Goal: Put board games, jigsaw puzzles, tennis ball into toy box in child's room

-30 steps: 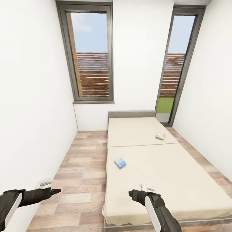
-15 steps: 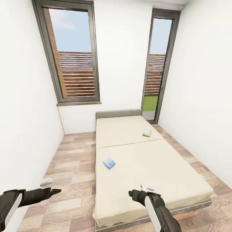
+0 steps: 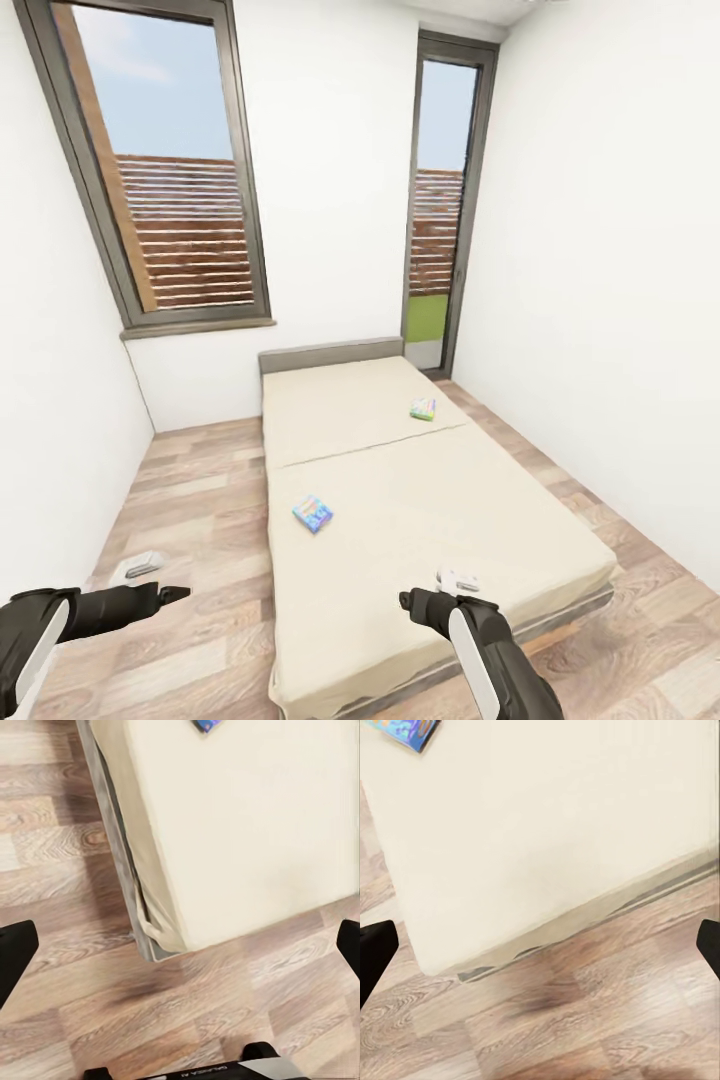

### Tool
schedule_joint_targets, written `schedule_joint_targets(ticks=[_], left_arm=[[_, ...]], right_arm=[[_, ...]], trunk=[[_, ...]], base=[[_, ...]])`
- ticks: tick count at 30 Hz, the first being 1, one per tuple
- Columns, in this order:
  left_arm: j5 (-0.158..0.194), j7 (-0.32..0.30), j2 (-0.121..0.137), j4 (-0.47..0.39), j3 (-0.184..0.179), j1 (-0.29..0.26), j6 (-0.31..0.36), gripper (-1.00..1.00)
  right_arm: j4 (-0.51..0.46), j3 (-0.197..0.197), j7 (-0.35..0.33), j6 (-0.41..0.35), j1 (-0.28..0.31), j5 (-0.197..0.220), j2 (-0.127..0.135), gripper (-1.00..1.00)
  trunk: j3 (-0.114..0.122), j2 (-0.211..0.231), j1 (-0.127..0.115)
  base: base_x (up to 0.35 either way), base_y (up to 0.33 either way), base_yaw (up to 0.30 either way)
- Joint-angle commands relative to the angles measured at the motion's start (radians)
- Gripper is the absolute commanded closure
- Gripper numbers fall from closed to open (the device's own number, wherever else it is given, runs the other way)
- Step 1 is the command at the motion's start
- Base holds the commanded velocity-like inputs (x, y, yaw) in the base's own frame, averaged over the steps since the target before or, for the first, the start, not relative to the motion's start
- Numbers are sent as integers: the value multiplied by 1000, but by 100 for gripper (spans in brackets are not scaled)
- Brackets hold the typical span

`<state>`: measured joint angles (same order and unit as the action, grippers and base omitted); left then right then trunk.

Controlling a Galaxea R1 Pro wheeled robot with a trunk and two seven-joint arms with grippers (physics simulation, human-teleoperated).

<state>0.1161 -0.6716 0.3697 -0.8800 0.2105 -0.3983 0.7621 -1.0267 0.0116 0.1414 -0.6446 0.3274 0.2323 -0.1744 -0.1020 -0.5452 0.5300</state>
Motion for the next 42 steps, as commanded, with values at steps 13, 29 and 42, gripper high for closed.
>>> schedule_joint_targets(ticks=[13, 29, 42], left_arm=[[8, 1, 0, 0, 1, 0, 8, -100], [8, 0, 0, 0, 1, 0, 8, -100], [8, 0, 0, 0, 1, 0, 8, -100]], right_arm=[[-1, 1, 9, -3, 1, 11, 0, -100], [-1, 2, 9, -3, 1, 10, 0, -100], [-1, 2, 9, -3, 1, 10, 0, -100]], trunk=[[-3, -2, 1], [-3, -2, 1], [-3, -2, 1]], base=[[168, 49, -123], [132, 90, -212], [40, 137, -74]])
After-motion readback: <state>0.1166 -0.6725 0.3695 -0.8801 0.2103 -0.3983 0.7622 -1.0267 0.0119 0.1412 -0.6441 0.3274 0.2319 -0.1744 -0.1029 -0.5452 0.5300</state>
